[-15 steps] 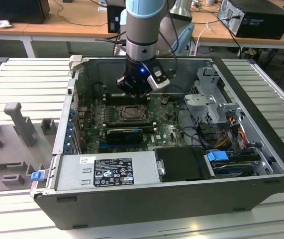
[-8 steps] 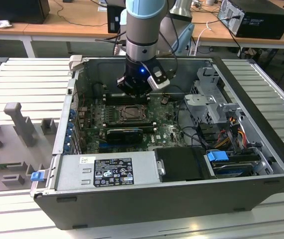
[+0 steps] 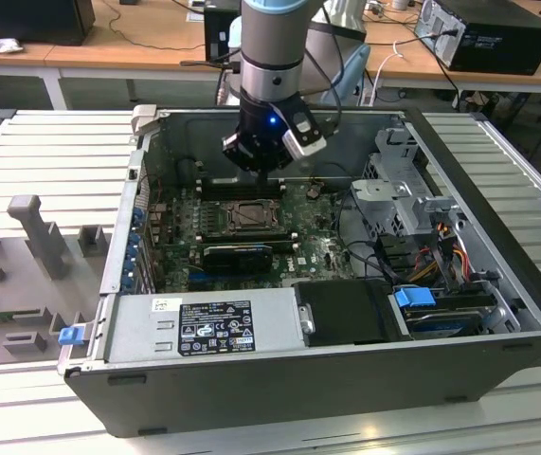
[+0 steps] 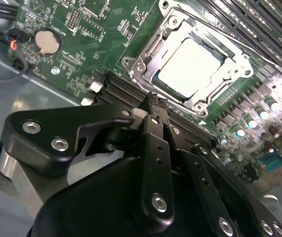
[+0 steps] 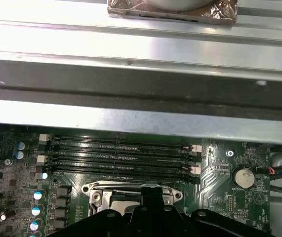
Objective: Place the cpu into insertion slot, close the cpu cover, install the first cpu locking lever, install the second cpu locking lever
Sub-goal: 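Install the second cpu locking lever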
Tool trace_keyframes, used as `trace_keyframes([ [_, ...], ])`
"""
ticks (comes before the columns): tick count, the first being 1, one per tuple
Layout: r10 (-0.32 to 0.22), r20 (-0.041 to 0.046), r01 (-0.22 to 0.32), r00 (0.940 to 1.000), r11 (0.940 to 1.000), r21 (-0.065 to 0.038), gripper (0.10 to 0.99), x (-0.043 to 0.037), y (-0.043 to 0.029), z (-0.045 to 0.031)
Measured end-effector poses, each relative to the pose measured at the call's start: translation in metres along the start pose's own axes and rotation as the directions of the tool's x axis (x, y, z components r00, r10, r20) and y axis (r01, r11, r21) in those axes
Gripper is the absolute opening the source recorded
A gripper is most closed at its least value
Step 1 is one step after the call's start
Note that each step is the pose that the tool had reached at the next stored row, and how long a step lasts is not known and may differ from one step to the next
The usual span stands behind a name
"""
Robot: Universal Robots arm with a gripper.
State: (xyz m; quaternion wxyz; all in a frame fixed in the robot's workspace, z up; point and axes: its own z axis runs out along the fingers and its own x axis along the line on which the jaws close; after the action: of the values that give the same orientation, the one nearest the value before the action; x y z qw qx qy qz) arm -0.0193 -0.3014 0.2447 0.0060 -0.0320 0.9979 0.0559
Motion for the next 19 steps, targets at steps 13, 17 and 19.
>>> trace_keyframes([
  [13, 0.0, 0.0, 0.0, 1.0, 1.0, 0.0, 0.106, -0.0002, -0.0008, -0.0299],
  [17, 0.0, 0.0, 0.0, 1.0, 1.0, 0.0, 0.106, -0.0002, -0.0036, -0.0296],
  [19, 0.0, 0.0, 0.0, 1.0, 1.0, 0.0, 0.106, 0.0001, -0.0085, -0.03],
])
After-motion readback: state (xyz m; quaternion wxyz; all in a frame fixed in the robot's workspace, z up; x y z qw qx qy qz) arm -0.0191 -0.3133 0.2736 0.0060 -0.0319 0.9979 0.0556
